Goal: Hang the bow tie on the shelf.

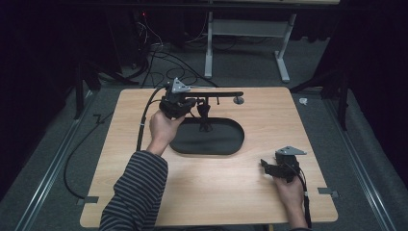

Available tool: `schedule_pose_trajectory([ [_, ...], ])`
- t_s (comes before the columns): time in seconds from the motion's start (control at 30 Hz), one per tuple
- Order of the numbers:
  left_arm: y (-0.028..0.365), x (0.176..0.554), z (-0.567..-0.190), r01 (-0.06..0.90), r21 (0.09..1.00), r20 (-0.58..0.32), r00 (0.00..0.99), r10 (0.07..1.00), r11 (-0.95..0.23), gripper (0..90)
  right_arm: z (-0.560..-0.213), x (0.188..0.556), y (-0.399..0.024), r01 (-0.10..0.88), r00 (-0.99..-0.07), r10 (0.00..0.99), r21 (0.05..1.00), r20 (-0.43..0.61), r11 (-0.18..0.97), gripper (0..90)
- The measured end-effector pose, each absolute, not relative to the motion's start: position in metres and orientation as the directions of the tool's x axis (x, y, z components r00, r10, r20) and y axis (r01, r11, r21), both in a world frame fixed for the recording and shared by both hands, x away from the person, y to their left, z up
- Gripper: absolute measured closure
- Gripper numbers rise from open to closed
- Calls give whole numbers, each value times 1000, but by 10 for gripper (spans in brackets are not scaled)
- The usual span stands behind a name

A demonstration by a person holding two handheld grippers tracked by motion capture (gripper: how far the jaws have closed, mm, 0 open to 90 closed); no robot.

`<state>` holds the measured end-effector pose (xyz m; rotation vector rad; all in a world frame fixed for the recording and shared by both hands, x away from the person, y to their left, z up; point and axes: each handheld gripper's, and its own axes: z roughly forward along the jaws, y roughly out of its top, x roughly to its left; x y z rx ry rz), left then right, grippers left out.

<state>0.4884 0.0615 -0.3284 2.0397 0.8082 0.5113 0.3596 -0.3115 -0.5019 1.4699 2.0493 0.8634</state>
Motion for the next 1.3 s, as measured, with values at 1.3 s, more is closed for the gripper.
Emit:
schedule_pose_trajectory([
  [1.3, 69, 493, -332, 382, 837, 70, 635, 770, -392, 624, -502, 360, -312, 652, -314, 949, 723, -14, 226, 320],
])
